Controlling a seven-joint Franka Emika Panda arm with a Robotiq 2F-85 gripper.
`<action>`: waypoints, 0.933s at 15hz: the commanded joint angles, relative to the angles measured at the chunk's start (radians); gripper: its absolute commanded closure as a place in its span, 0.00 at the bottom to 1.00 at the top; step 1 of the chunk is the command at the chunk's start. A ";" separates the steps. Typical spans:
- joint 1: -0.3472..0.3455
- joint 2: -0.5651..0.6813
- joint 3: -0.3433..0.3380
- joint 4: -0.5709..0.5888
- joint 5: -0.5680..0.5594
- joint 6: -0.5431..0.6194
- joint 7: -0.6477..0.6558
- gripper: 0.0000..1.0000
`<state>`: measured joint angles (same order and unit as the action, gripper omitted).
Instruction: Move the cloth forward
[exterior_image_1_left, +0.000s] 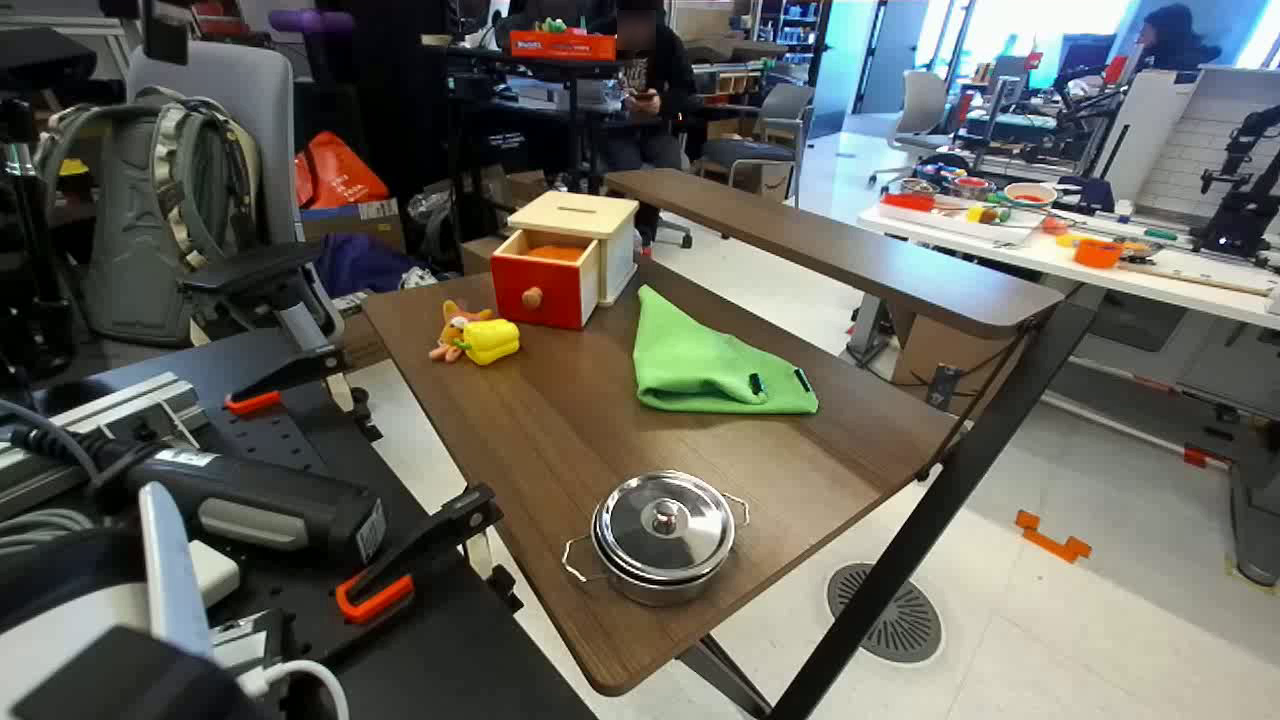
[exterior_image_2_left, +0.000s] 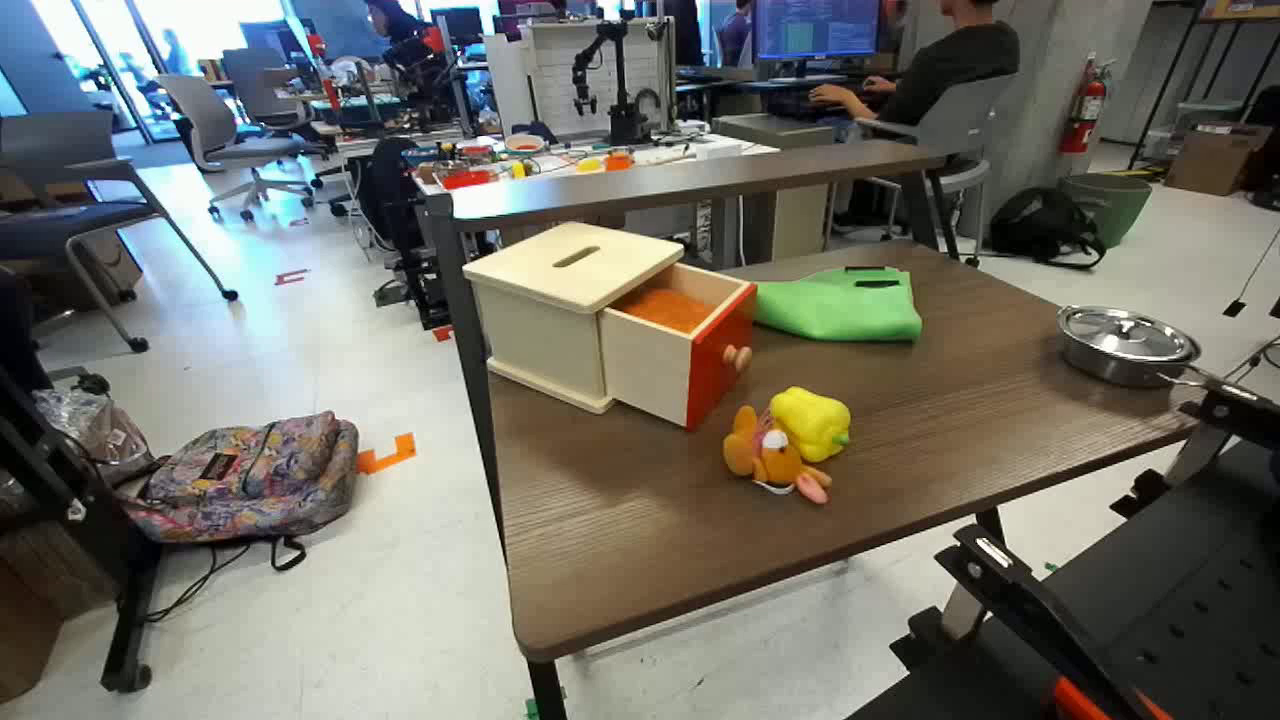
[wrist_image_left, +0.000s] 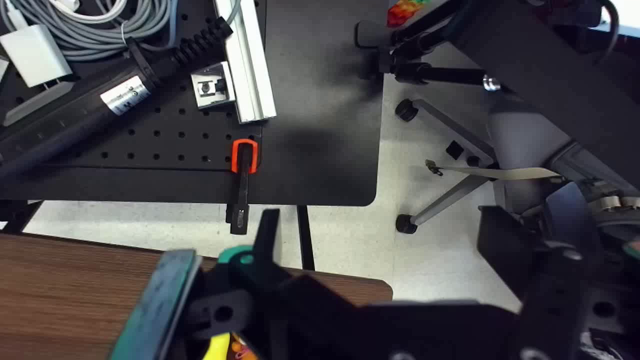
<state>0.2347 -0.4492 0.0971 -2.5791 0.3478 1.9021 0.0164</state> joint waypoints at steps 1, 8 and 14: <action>-0.017 -0.001 0.015 0.002 0.005 -0.005 -0.005 0.00; -0.093 0.062 -0.027 0.057 -0.057 0.097 -0.070 0.00; -0.183 0.236 -0.109 0.139 -0.115 0.336 -0.146 0.00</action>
<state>0.0825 -0.3287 0.0260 -2.5136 0.2434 2.1509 -0.0856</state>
